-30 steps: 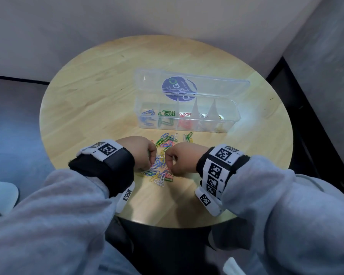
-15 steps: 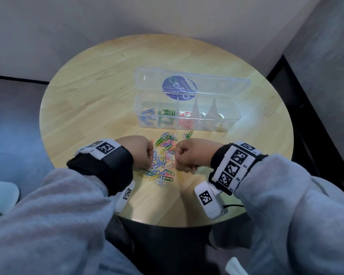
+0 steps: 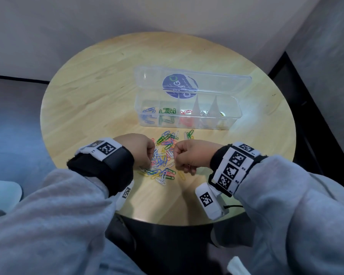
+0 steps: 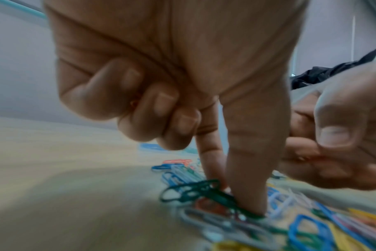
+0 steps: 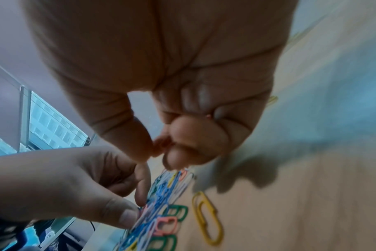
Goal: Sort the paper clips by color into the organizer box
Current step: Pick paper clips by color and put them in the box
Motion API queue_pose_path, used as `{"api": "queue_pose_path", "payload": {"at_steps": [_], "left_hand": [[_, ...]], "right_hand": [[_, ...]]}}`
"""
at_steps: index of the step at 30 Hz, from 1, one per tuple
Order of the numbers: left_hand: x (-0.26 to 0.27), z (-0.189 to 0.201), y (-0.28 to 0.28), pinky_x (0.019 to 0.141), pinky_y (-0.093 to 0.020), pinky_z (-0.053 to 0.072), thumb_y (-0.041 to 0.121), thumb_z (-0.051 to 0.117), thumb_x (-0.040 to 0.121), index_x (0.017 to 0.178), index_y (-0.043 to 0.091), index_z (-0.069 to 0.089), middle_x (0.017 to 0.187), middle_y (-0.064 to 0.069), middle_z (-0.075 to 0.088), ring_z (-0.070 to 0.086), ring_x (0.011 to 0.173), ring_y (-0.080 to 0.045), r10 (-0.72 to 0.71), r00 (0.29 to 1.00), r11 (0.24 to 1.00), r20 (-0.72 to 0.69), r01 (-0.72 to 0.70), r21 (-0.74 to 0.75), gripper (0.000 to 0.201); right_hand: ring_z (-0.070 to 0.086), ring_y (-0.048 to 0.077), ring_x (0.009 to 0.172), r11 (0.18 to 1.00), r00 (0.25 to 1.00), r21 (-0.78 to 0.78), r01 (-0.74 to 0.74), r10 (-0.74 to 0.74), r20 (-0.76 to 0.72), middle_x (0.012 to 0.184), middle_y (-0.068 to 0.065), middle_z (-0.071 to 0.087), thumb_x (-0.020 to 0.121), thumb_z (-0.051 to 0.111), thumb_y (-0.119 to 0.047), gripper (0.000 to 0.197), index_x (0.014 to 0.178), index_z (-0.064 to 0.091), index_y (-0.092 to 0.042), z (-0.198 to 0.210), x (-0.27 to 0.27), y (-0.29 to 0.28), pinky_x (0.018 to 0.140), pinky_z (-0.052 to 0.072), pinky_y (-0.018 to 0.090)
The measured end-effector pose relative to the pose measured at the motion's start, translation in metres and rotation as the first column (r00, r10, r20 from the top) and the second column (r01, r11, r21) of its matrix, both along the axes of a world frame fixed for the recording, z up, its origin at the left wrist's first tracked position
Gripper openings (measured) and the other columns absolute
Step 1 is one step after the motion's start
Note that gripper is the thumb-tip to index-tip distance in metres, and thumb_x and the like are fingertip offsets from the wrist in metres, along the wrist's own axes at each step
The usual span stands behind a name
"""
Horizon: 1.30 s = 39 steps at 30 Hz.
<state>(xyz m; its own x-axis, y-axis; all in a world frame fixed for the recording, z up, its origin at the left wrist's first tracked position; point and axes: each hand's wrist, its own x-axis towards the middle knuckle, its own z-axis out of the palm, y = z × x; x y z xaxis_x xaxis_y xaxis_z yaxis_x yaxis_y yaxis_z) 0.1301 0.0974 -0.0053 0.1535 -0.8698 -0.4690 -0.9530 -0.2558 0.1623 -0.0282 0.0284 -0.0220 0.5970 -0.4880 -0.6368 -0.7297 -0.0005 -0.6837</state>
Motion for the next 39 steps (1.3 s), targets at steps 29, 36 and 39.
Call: {"api": "queue_pose_path", "payload": {"at_steps": [29, 36, 39], "left_hand": [[0.003, 0.011, -0.009, 0.036, -0.012, 0.034, -0.008, 0.049, 0.084, 0.061, 0.013, 0.042, 0.063, -0.007, 0.053, 0.045, 0.041, -0.006, 0.373, 0.488, 0.903, -0.789, -0.388, 0.187, 0.032], [0.001, 0.015, -0.012, 0.034, -0.012, 0.039, -0.006, 0.043, 0.088, 0.075, 0.014, 0.053, 0.062, -0.005, 0.048, 0.048, 0.034, -0.006, 0.425, 0.241, 0.839, -0.873, -0.466, 0.28, 0.026], [0.001, 0.017, -0.012, 0.034, -0.011, 0.039, -0.004, 0.038, 0.089, 0.078, 0.014, 0.056, 0.063, -0.005, 0.044, 0.048, 0.035, -0.005, 0.446, 0.19, 0.821, -0.875, -0.477, 0.314, 0.028]], "right_hand": [[0.044, 0.008, 0.049, 0.912, 0.938, -0.261, -0.316, 0.259, -0.23, 0.052, -0.008, 0.052, 0.074, 0.069, -0.015, 0.021, 0.061, 0.054, -0.02, 0.007, 0.0, 0.004, 0.053, 0.04, 0.021], [0.044, 0.012, 0.046, 0.998, 0.994, -0.001, -0.069, 0.069, -0.082, 0.065, 0.01, 0.058, 0.078, 0.062, 0.0, 0.024, 0.063, 0.051, -0.016, 0.011, -0.01, -0.009, 0.039, 0.033, 0.016], [0.045, 0.017, 0.052, 0.998, 0.998, 0.056, 0.02, -0.017, -0.067, 0.07, 0.014, 0.057, 0.08, 0.056, 0.005, 0.023, 0.066, 0.049, -0.013, 0.008, -0.012, -0.012, 0.043, 0.033, 0.022]]}}
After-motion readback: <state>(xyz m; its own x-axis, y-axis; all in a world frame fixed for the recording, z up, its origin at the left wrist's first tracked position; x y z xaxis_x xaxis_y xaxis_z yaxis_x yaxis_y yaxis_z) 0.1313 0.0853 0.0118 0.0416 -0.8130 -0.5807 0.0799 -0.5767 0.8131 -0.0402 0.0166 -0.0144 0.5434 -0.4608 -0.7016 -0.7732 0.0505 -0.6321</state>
